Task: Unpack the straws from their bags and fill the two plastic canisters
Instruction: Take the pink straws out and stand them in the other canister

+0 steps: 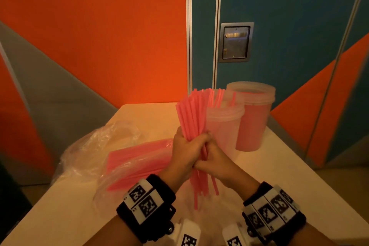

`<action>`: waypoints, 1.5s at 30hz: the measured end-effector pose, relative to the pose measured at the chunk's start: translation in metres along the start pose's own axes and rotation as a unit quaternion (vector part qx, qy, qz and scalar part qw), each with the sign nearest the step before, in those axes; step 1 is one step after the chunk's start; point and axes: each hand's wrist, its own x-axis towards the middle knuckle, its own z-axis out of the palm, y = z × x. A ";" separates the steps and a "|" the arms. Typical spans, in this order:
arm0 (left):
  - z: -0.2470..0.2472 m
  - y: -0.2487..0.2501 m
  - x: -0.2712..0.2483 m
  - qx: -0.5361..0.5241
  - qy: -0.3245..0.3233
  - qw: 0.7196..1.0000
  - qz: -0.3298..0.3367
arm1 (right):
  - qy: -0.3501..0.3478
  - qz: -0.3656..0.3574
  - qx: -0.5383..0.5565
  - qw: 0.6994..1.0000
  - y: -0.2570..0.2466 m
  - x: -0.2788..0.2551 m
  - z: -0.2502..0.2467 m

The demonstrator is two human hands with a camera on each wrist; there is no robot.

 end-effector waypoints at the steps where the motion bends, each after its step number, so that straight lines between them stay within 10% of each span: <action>1: 0.002 -0.001 0.000 0.004 0.000 1.000 0.008 | 0.023 -0.001 0.005 1.000 -0.002 -0.002 -0.001; 14: 0.024 0.027 -0.015 0.147 -0.045 0.966 0.206 | 0.129 -0.019 0.368 0.921 -0.030 0.007 -0.005; 19: 0.029 0.039 -0.008 0.066 -0.089 0.977 0.183 | 0.154 -0.027 0.105 0.982 -0.029 -0.003 -0.014; 31: 0.019 -0.024 -0.006 0.087 -0.103 0.987 0.090 | 0.050 0.156 -0.022 0.986 0.024 -0.020 -0.023; 36: 0.016 -0.022 -0.001 0.083 -0.110 0.987 0.083 | 0.125 0.076 -0.305 0.941 -0.047 -0.009 -0.058; 42: 0.022 -0.025 -0.005 0.125 -0.122 0.979 0.104 | 0.117 -0.177 -0.311 0.926 -0.117 0.016 -0.066; 45: 0.028 -0.033 -0.010 0.132 -0.130 0.974 0.132 | 0.009 -0.096 -0.495 0.863 -0.100 0.022 -0.055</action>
